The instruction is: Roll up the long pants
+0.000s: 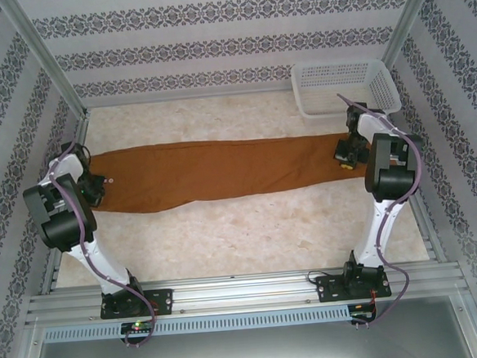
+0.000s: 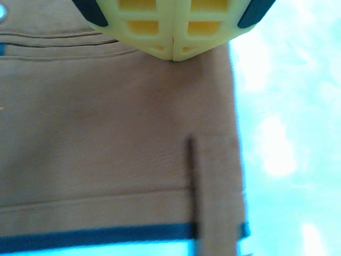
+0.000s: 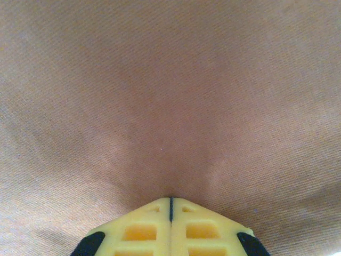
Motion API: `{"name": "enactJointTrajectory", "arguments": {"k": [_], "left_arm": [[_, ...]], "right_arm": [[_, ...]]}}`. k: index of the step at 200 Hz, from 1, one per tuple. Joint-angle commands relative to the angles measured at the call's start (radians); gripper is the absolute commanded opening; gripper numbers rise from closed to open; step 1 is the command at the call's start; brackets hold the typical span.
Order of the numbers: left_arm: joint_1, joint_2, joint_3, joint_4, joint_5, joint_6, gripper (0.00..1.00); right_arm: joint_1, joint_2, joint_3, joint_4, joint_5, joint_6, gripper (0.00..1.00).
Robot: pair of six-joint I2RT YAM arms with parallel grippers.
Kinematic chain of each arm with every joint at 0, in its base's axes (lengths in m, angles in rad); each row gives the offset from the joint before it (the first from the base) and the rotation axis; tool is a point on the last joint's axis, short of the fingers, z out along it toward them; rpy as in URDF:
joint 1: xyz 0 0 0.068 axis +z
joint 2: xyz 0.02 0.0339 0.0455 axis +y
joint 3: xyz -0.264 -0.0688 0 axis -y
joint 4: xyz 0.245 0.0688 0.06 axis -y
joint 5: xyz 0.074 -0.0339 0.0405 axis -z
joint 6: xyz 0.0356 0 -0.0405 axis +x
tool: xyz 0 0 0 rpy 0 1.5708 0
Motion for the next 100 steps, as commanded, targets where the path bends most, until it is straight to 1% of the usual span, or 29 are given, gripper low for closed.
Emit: {"name": "enactJointTrajectory", "arguments": {"k": [1, 35, 38, 42, 47, 53, 60, 63, 67, 72, 83, 89, 92, 95, 100], "left_arm": [[0.063, -0.072, -0.095, 0.013, 0.039, -0.010, 0.00], [0.108, -0.128, -0.130, -0.012, 0.040, 0.012, 0.00], [0.109, -0.137, -0.134, -0.007, 0.044, 0.010, 0.00], [0.110, -0.146, -0.140, 0.000, 0.052, 0.008, 0.00], [0.110, -0.159, -0.146, 0.010, 0.062, 0.006, 0.00], [0.110, -0.172, -0.149, 0.022, 0.078, 0.004, 0.00], [0.110, -0.186, -0.149, 0.032, 0.096, 0.004, 0.00], [0.109, -0.191, -0.147, 0.035, 0.105, 0.005, 0.01], [0.109, -0.198, -0.145, 0.042, 0.119, 0.008, 0.05], [0.109, -0.205, -0.141, 0.049, 0.139, 0.013, 0.17], [0.108, -0.222, -0.125, 0.052, 0.168, 0.027, 0.42], [0.107, -0.232, -0.120, 0.055, 0.185, 0.034, 0.68], [0.107, -0.239, -0.118, 0.058, 0.194, 0.037, 0.79], [0.107, -0.245, -0.115, 0.060, 0.199, 0.040, 0.88], [0.107, -0.254, -0.113, 0.064, 0.209, 0.042, 0.97]], "right_arm": [[0.011, -0.030, -0.112, -0.100, 0.054, -0.014, 0.00], [0.017, -0.096, -0.205, -0.078, 0.064, -0.024, 0.00], [0.016, -0.100, -0.204, -0.078, 0.064, -0.026, 0.02], [0.016, -0.104, -0.200, -0.083, 0.062, -0.026, 0.08], [0.016, -0.109, -0.190, -0.092, 0.058, -0.027, 0.19], [0.017, -0.115, -0.171, -0.104, 0.049, -0.027, 0.35], [0.018, -0.127, -0.148, -0.119, 0.044, -0.030, 0.58], [0.017, -0.132, -0.137, -0.125, 0.044, -0.030, 0.64], [0.016, -0.140, -0.120, -0.137, 0.048, -0.030, 0.73], [0.018, -0.148, -0.098, -0.151, 0.057, -0.030, 0.79], [0.011, -0.164, -0.045, -0.173, 0.068, -0.037, 0.83], [0.000, -0.168, -0.014, -0.183, 0.071, -0.038, 0.83], [-0.007, -0.168, 0.001, -0.186, 0.074, -0.038, 0.83], [-0.014, -0.166, 0.018, -0.189, 0.080, -0.040, 0.83], [-0.031, -0.159, 0.045, -0.194, 0.089, -0.042, 0.83]]}}
